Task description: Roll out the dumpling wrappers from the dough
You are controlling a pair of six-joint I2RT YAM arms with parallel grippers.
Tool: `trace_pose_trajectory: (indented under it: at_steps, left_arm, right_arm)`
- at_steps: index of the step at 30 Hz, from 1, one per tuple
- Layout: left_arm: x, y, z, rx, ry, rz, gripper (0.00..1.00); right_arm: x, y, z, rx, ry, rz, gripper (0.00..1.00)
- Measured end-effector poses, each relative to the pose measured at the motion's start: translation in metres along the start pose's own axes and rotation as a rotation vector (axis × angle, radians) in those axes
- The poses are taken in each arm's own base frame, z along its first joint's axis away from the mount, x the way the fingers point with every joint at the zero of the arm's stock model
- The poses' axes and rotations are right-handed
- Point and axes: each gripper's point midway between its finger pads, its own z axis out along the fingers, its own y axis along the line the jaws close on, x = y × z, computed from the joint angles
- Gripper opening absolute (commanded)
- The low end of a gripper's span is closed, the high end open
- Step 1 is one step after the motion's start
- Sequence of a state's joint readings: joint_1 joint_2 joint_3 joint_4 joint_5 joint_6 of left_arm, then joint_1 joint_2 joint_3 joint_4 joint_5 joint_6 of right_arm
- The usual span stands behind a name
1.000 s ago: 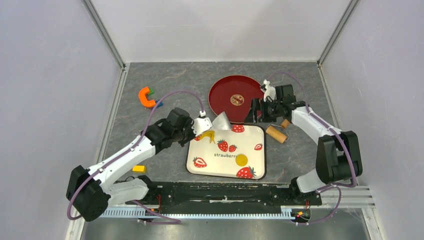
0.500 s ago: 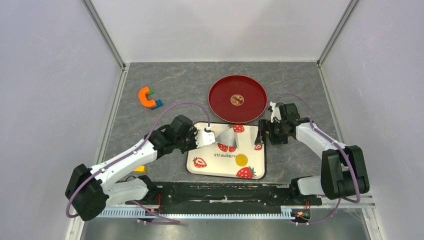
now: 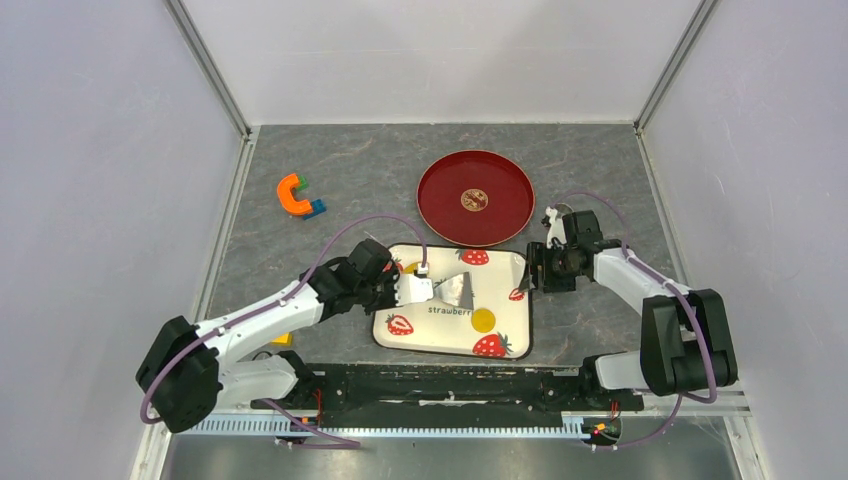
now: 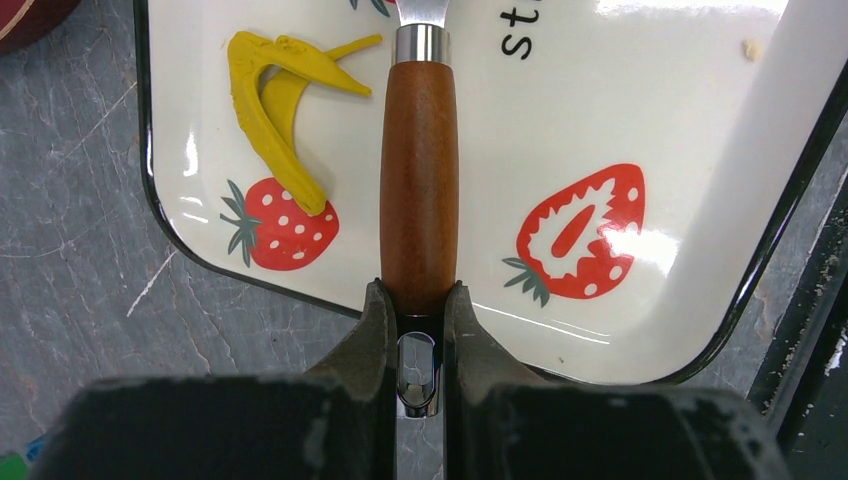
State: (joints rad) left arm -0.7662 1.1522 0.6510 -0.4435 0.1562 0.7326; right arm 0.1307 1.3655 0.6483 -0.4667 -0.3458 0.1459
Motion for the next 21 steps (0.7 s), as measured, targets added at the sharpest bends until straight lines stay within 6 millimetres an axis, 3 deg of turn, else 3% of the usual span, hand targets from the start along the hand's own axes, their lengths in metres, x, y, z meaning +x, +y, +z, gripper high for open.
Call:
trace_pose_trajectory:
  at_steps: [9,21]
  left_arm:
    - [0.004,0.003,0.005,-0.02,0.015,0.027,0.02]
    - [0.006,0.002,0.014,-0.017,0.041,0.061,0.02]
  right_arm:
    - [-0.005,0.002,0.009,-0.034,-0.003,-0.014,0.44]
    - [-0.007,0.006,0.014,-0.067,-0.002,-0.016,0.35]
